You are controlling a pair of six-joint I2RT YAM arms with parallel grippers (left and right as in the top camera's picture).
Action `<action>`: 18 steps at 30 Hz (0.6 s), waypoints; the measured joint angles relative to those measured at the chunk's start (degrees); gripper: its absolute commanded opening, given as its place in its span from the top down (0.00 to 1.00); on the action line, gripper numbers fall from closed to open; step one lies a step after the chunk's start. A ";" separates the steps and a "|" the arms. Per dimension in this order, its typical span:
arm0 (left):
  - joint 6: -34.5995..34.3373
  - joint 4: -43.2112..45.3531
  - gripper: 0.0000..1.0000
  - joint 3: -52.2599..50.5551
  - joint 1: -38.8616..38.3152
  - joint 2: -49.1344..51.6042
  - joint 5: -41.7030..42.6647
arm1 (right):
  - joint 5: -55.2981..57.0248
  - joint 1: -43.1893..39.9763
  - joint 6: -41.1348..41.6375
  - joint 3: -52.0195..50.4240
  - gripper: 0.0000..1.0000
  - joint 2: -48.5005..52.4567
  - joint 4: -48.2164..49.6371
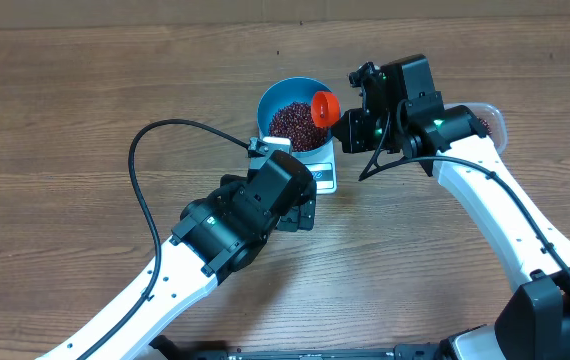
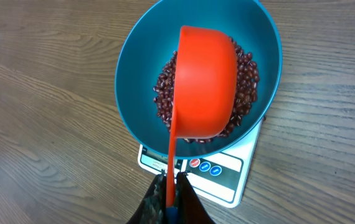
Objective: Scoop item into bowl and weigh 150g on scale
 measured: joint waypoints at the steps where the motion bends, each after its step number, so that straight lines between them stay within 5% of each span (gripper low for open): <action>1: 0.00 0.00 0.00 0.00 0.00 0.00 0.00 | 0.00 0.00 0.04 0.00 0.96 0.00 0.44; 18: 0.00 0.00 0.00 0.00 0.00 0.00 0.00 | 1.11 4.39 1.31 0.00 0.96 5.38 8.72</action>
